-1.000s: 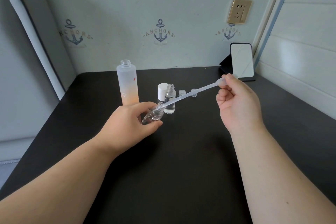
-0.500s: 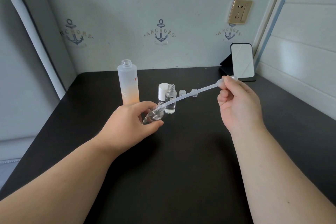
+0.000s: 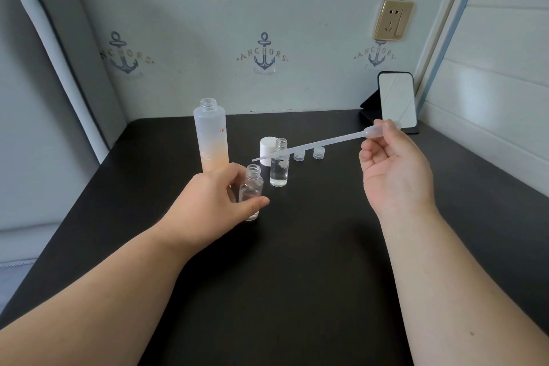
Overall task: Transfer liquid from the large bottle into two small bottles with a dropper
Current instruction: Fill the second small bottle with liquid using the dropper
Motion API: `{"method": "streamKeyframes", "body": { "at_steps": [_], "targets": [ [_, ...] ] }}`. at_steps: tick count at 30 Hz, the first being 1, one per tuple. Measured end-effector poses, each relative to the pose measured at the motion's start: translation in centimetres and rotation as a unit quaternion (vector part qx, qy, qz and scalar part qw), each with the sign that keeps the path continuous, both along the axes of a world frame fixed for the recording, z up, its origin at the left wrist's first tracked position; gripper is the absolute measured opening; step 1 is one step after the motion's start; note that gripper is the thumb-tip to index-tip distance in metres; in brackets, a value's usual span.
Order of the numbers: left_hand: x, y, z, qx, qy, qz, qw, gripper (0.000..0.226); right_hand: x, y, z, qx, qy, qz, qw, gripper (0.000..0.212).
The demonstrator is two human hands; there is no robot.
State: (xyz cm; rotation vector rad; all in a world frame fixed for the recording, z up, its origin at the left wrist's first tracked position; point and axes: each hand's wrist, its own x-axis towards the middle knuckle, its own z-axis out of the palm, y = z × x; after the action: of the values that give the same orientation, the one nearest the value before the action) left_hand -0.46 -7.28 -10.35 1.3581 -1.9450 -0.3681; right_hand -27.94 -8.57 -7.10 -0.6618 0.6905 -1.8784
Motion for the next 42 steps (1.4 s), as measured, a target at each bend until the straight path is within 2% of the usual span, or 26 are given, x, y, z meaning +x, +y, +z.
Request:
{"method": "streamKeyframes", "body": {
  "at_steps": [7, 10, 13, 15, 17, 20, 22, 24, 26, 29, 37, 42],
  "targets": [
    [0.2, 0.2, 0.3, 0.012, 0.02, -0.018, 1.0, 0.059, 0.3, -0.1, -0.2, 0.022, -0.022, 0.023, 0.999, 0.018],
    [0.5, 0.5, 0.4, -0.061, 0.15, -0.016, 0.987, 0.041, 0.4, -0.2, -0.2, 0.025, -0.025, 0.029, 0.999, 0.017],
    [0.9, 0.5, 0.5, -0.14, 0.248, 0.056, 0.957, 0.031, 0.4, -0.2, -0.3, 0.026, -0.023, 0.038, 0.999, 0.027],
    [1.2, 0.0, 0.7, -0.137, 0.279, 0.12, 0.943, 0.024, 0.4, -0.2, -0.3, 0.024, -0.021, 0.043, 0.999, 0.03],
    [1.2, -0.6, 0.7, -0.111, 0.296, 0.144, 0.938, 0.036, 0.5, -0.2, -0.4, 0.025, -0.025, 0.047, 0.998, 0.028],
    [1.3, -1.3, 0.4, -0.054, 0.294, 0.127, 0.946, 0.062, 0.5, -0.3, -0.4, 0.028, -0.041, 0.05, 0.998, 0.02],
    [1.2, -1.7, 0.1, -0.003, 0.277, 0.107, 0.955, 0.07, 0.5, -0.3, -0.4, 0.028, -0.044, 0.052, 0.997, 0.02],
    [1.2, -2.1, -0.1, 0.028, 0.236, 0.11, 0.965, 0.062, 0.5, -0.3, -0.5, 0.028, -0.038, 0.053, 0.997, 0.02],
    [1.2, -2.3, -0.3, 0.032, 0.2, 0.121, 0.972, 0.044, 0.5, -0.3, -0.5, 0.027, -0.028, 0.053, 0.998, 0.023],
    [1.3, -2.3, -0.2, 0.021, 0.2, 0.121, 0.972, 0.03, 0.5, -0.3, -0.4, 0.015, -0.04, 0.05, 0.998, 0.017],
    [1.2, -1.3, 0.5, -0.002, 0.156, 0.089, 0.984, 0.039, 0.6, 0.0, -0.1, -0.002, -0.044, 0.044, 0.998, 0.016],
    [1.3, -1.3, 0.6, -0.015, 0.14, 0.089, 0.986, 0.026, 0.5, 0.1, 0.0, -0.005, -0.015, 0.032, 0.999, 0.017]
  ]
}}
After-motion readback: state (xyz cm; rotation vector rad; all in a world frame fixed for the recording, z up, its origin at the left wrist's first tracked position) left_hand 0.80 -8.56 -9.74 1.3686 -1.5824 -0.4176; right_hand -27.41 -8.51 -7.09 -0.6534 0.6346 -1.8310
